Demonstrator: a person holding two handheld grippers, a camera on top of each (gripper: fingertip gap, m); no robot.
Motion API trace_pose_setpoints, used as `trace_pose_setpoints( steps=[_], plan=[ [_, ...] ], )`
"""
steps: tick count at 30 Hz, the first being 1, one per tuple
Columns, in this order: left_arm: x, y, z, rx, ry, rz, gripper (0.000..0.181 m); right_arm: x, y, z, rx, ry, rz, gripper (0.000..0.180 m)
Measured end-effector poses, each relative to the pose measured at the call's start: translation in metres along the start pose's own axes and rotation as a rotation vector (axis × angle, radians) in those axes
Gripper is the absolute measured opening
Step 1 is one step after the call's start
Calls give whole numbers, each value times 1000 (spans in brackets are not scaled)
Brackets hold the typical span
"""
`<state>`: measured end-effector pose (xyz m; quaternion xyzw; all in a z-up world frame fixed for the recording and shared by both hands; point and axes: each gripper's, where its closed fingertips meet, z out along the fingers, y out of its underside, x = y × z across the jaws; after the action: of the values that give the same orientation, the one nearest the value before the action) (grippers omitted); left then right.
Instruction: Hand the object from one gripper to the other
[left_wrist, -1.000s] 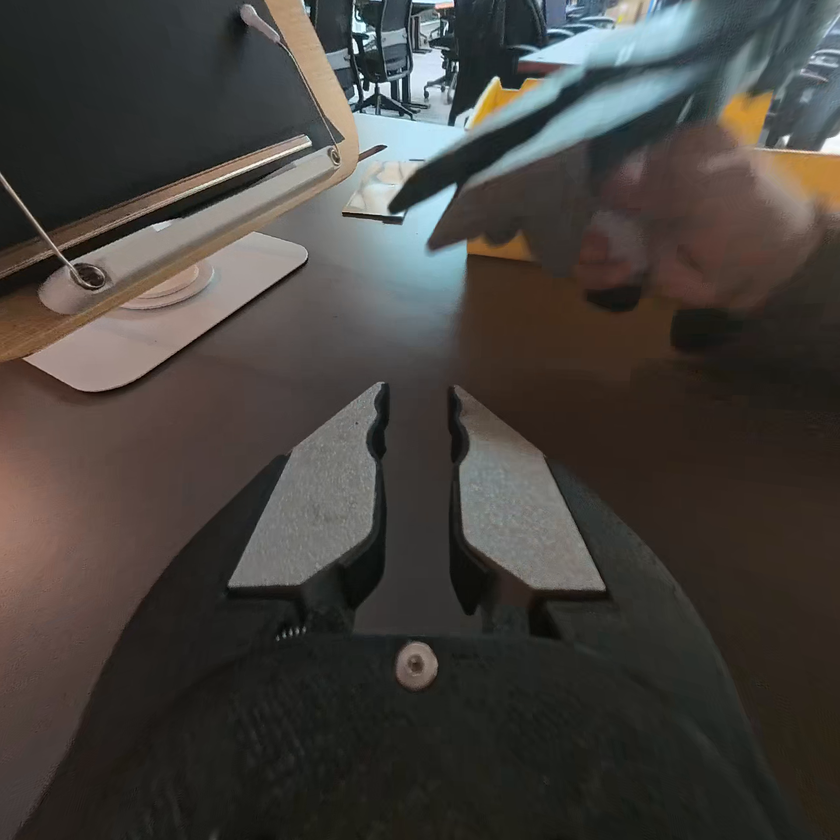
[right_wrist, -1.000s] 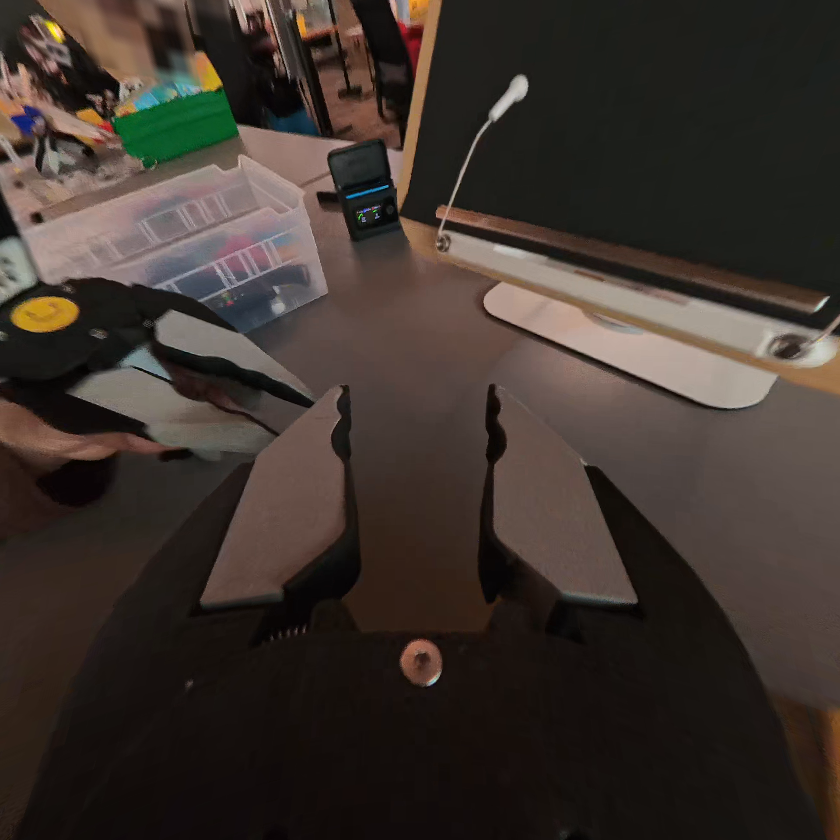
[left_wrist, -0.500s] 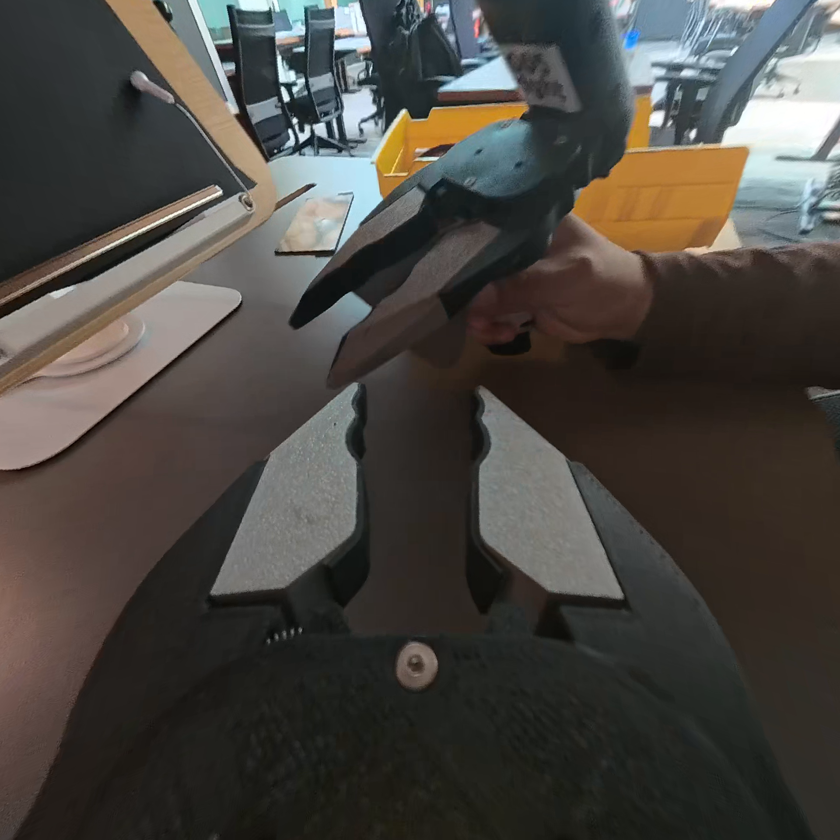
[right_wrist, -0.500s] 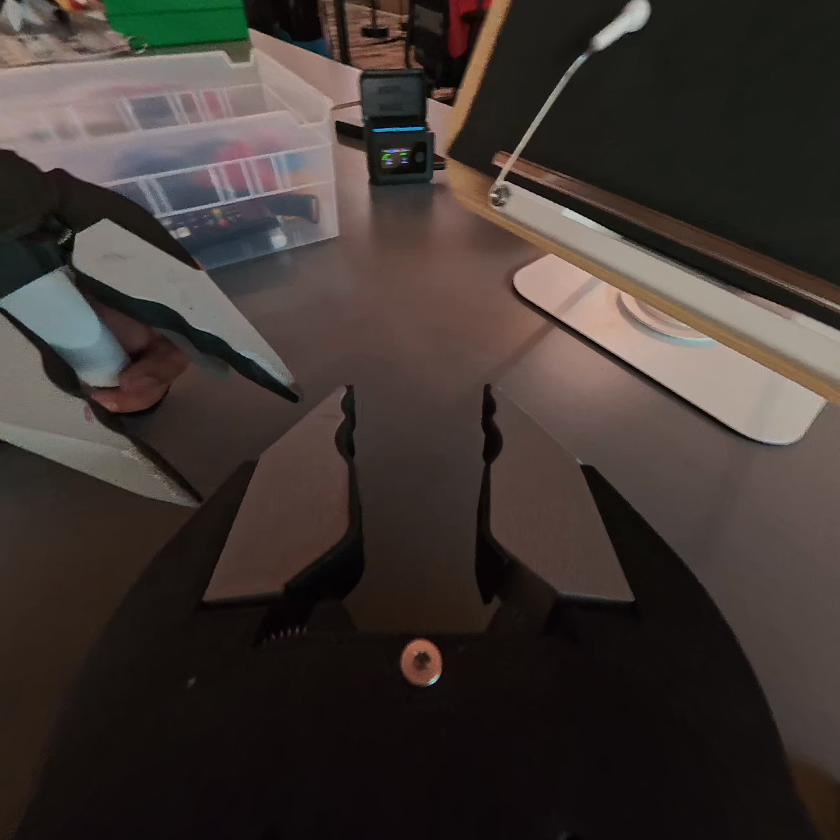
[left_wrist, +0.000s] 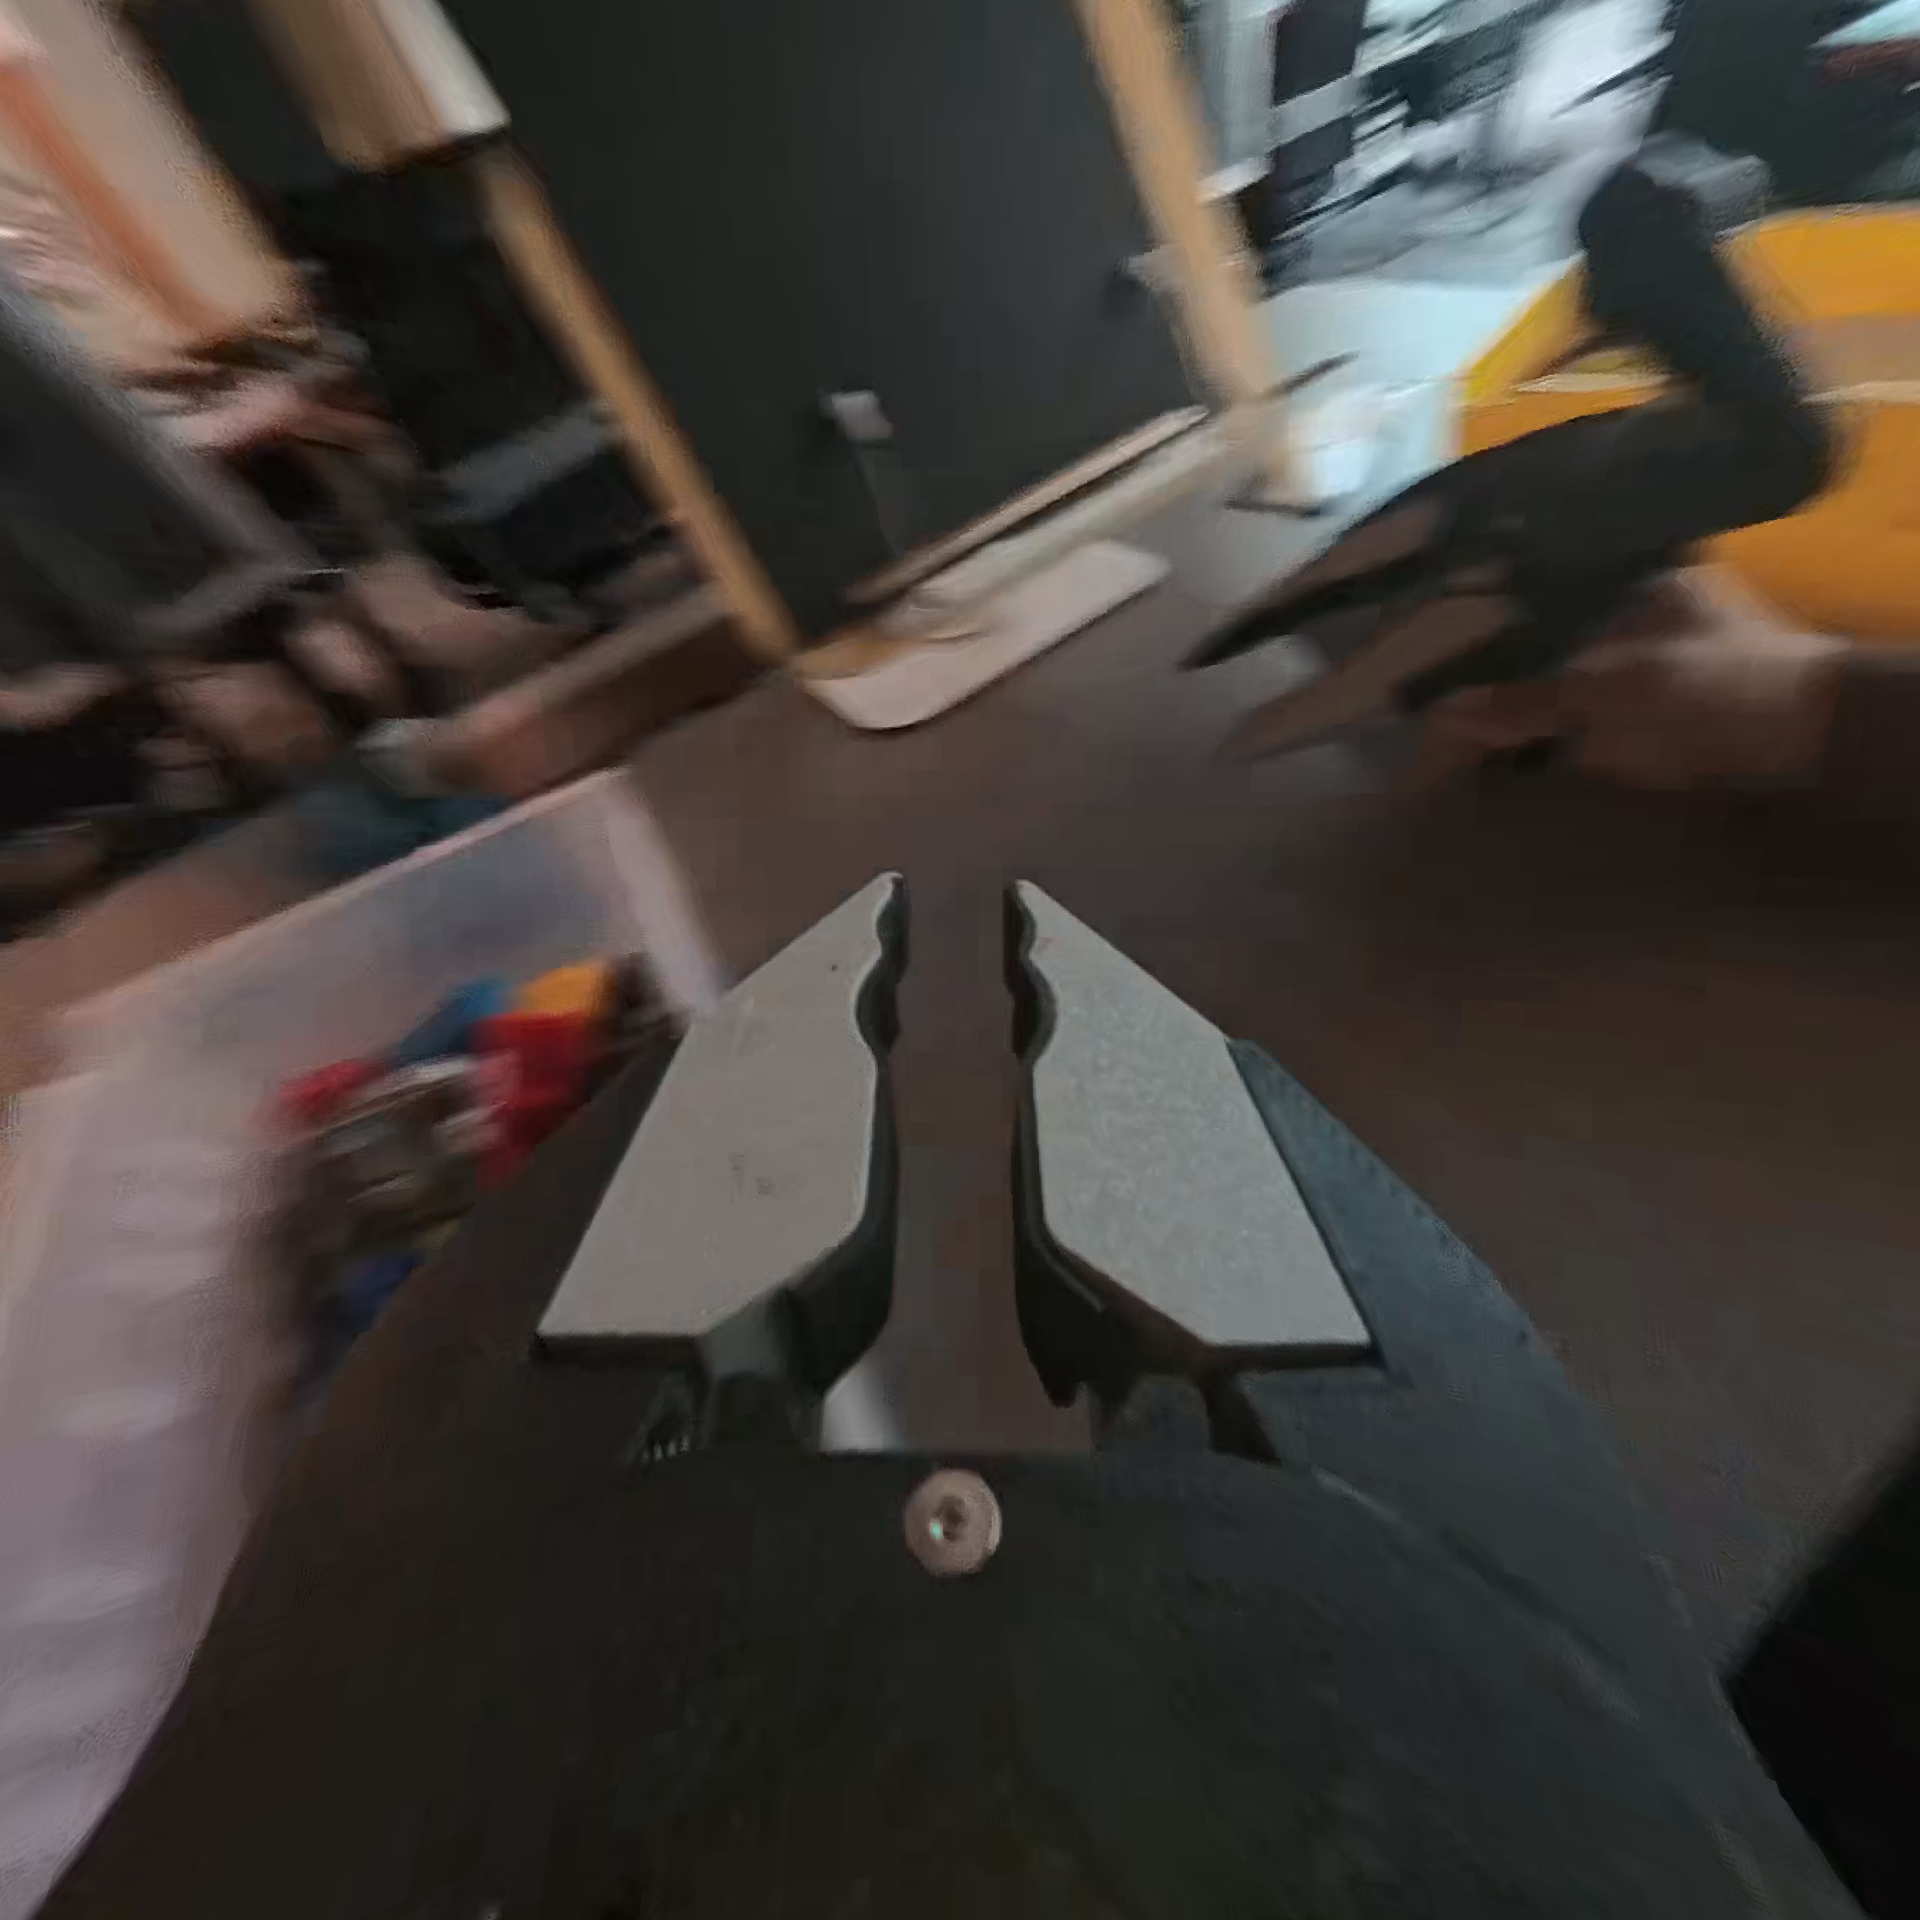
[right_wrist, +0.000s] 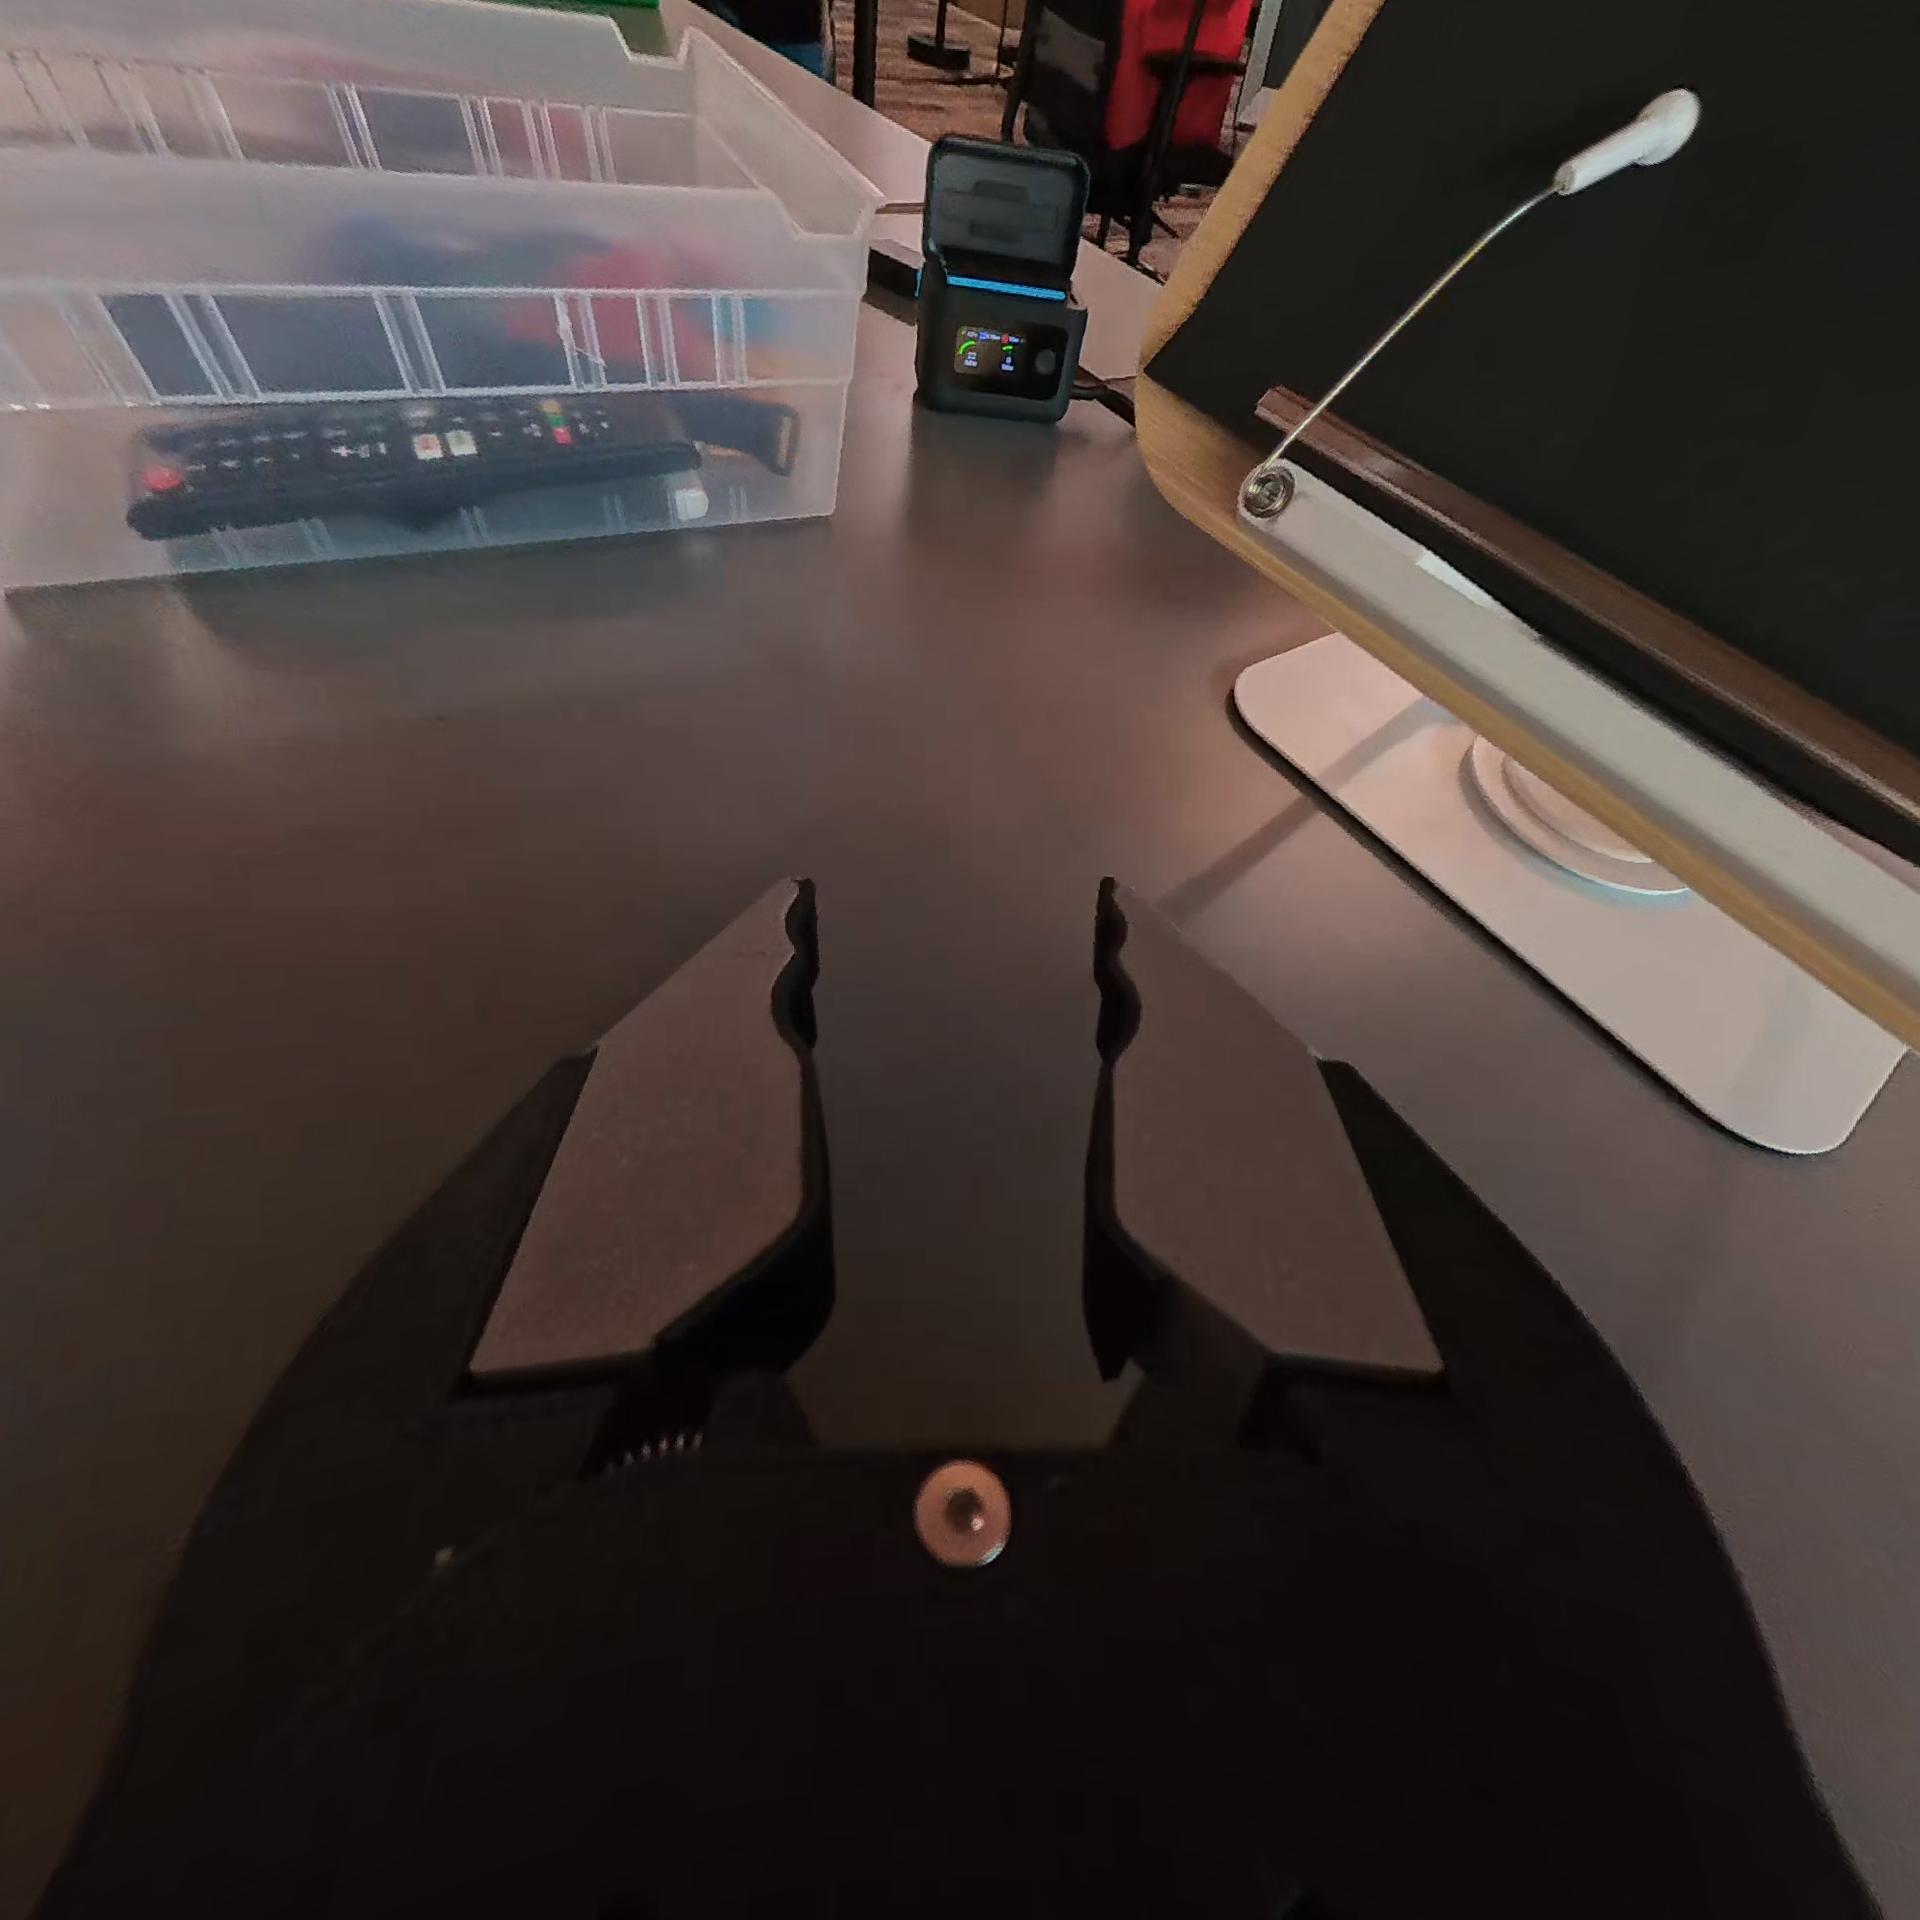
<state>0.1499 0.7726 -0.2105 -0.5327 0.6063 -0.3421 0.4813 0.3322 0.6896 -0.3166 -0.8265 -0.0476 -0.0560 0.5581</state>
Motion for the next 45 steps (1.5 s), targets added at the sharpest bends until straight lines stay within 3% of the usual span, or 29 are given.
trace_pose_setpoints(
  steps=[2, 5, 14, 17, 19, 22, 26, 30, 35, 39, 42, 45],
  plan=[
    [-54, 9, -13, -68, -123, 6, 10, -1, 1, 2, -3, -7, 13, 50],
    [-98, 27, -6, -152, -117, -91, 29, -4, 3, 4, -12, -26, 36, 50],
    [-155, 111, 83, -485, -183, 3, 31, -1, 3, 2, -6, -15, 32, 49],
    [-161, 129, 105, -556, -184, 41, 24, 0, 3, 3, -11, -16, 36, 49],
    [-172, 139, 111, -610, -223, 111, 5, 3, 3, 3, -10, -6, 32, 48],
    [-183, 123, 109, -567, -261, 138, 0, 5, 3, 2, -9, 7, 25, 48],
    [-198, 41, 82, -277, -387, 169, 0, 4, 5, 4, -16, -6, 45, 49],
    [-160, -27, 65, -41, -237, 71, 0, -1, 0, 3, 7, -37, 41, 50],
    [-66, -84, 64, 200, 72, -13, 0, -17, -24, -10, 143, -183, 108, 54],
    [38, -86, 90, 320, 402, -130, 0, -21, -47, -31, 288, -301, 182, 65],
    [68, -69, 127, 356, 404, -121, 0, -24, -61, -49, 396, -406, 233, 66],
    [98, -71, 136, 497, 659, -297, 0, -17, -57, -49, 382, -412, 288, 65]
  ],
)
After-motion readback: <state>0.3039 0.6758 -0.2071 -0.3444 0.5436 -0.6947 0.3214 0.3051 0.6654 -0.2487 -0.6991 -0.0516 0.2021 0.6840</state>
